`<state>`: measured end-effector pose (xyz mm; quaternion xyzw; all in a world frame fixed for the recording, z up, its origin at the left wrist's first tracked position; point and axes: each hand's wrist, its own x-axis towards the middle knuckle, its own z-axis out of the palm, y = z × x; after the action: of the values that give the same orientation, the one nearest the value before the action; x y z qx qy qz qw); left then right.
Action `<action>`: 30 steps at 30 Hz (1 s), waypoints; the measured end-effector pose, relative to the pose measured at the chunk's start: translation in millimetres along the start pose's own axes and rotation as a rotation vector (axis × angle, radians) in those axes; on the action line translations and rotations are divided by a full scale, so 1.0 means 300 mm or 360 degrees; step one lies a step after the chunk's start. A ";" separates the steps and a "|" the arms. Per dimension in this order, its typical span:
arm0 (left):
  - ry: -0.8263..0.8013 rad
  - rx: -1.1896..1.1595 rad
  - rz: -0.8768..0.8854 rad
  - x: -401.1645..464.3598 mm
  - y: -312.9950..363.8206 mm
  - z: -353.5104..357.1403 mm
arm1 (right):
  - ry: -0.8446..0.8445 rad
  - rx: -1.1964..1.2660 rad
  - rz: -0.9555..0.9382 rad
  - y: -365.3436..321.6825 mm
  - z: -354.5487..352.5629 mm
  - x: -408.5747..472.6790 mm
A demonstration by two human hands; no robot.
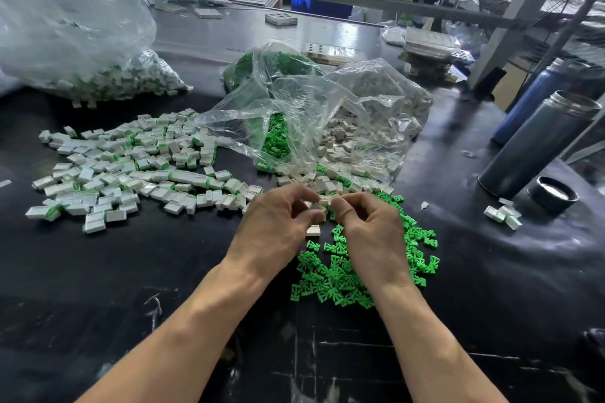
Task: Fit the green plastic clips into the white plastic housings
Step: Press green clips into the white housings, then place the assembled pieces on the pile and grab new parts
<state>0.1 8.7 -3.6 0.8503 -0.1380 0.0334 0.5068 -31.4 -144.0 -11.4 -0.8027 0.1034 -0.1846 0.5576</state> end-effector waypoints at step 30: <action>0.0588 0.0992 -0.0020 0.073 -0.081 -0.101 | -0.0443 -0.1116 -0.0317 -0.036 0.070 -0.036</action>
<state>30.3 41.6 -5.5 0.9444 -0.0222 0.2237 0.2398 -33.1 -118.2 -9.8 -0.9680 0.0052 -0.0806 0.2376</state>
